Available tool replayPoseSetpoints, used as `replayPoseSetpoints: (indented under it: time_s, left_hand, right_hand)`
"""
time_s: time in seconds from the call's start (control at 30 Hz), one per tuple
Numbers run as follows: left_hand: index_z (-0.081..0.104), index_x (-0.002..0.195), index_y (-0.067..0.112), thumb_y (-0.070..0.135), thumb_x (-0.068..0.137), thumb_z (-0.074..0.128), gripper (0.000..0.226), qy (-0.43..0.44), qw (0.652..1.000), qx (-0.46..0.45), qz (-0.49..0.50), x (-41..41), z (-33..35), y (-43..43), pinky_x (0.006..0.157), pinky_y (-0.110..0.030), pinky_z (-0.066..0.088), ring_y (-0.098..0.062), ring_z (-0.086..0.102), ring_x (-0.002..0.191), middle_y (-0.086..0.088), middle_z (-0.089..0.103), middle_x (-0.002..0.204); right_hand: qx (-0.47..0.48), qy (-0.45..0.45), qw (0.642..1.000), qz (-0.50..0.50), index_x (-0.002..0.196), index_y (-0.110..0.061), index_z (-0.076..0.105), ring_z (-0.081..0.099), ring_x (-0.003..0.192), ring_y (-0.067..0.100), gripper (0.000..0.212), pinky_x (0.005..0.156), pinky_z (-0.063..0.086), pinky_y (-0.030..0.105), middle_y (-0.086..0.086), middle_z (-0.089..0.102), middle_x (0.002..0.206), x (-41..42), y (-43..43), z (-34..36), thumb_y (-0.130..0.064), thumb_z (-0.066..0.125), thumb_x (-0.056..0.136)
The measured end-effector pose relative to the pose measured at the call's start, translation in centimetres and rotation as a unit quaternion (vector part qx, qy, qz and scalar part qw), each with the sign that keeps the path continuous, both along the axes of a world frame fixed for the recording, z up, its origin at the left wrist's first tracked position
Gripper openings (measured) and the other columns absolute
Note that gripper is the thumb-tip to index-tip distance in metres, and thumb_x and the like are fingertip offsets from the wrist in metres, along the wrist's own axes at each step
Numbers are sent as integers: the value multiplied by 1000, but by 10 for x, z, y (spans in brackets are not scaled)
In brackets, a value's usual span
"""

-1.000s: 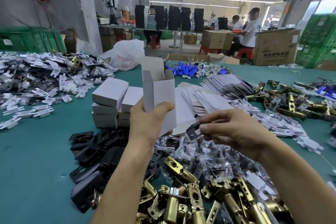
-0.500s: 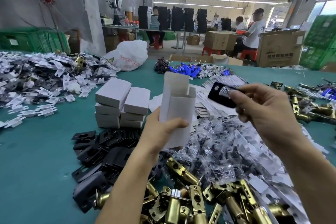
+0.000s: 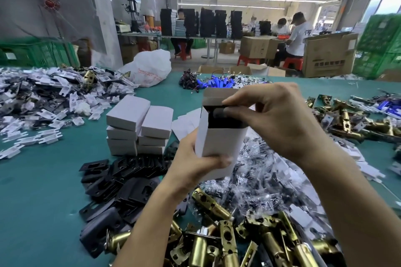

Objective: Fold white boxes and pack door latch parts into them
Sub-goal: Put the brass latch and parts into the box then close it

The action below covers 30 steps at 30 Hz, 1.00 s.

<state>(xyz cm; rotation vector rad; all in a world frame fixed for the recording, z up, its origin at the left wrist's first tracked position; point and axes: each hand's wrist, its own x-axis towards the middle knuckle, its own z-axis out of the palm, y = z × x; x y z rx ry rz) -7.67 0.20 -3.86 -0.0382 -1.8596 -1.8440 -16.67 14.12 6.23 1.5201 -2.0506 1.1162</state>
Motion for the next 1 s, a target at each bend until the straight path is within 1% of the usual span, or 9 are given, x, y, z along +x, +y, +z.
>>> replayPoseSetpoints:
  time_s: [0.07,0.17,0.27,0.43,0.57,0.7,0.77,0.87,1.0]
  left_hand:
    - [74,93,36,29,56,80,38,-12,1000,16,-2,1,0,1,60,-27,56,-7,67,76,8,69,82]
    - [74,89,36,30,53,80,37,-40,998,44,-6,1,1,0,55,-35,57,-11,68,73,8,69,80]
    - [74,86,38,33,50,79,36,-62,997,49,-2,0,0,1,54,-36,57,-10,68,71,8,70,79]
    - [75,85,38,33,49,80,36,-67,996,59,4,0,-1,-1,55,-36,57,-10,69,72,9,71,80]
    - [74,92,27,33,49,83,44,-72,992,84,54,-1,-4,-2,58,-39,58,-21,69,80,-1,71,88]
    - [68,96,24,30,59,79,39,-77,978,105,161,-3,-6,-4,58,-32,60,-14,69,74,3,72,82]
    - [69,97,23,30,60,78,39,-75,974,119,179,-3,-6,-6,67,-40,62,-21,69,82,0,72,85]
    - [73,94,24,30,55,83,40,-56,978,126,157,-2,-4,-7,74,-49,62,-27,70,88,-2,74,90]
    - [77,84,33,38,47,82,38,-38,984,145,94,0,-2,-5,68,-40,61,-19,71,84,0,75,89]
  right_hand:
    - [55,-18,998,-3,91,-22,80,64,73,1,8,68,50,24,-6,75,83,-1,-7,4,-23,78,84]
    - [136,-21,990,-33,90,-25,81,61,73,3,7,64,42,8,-7,75,82,-6,-14,8,-23,76,85]
    - [181,-3,982,-58,88,-21,81,60,76,8,8,61,40,12,-5,73,79,-12,-15,11,-21,73,85]
    - [147,-12,985,-90,83,-25,78,51,71,3,6,62,35,21,-14,57,69,-22,-8,11,-22,74,84]
    - [73,-71,986,-128,80,-21,70,54,63,-2,11,59,40,13,-9,61,68,-35,5,-4,-28,71,87]
    - [295,-155,929,-163,87,-23,64,65,76,12,11,76,58,36,-1,67,87,-46,14,-34,-26,75,85]
    - [405,-172,884,-158,101,-22,65,66,82,12,25,83,58,35,-3,66,94,-44,15,-50,-25,80,81]
    - [462,-160,857,-164,114,-20,62,63,91,13,47,89,55,34,-7,62,99,-36,11,-65,-33,84,74]
    - [455,-86,861,-210,104,-19,67,66,88,19,28,81,57,37,2,65,104,-27,5,-79,-22,76,78]
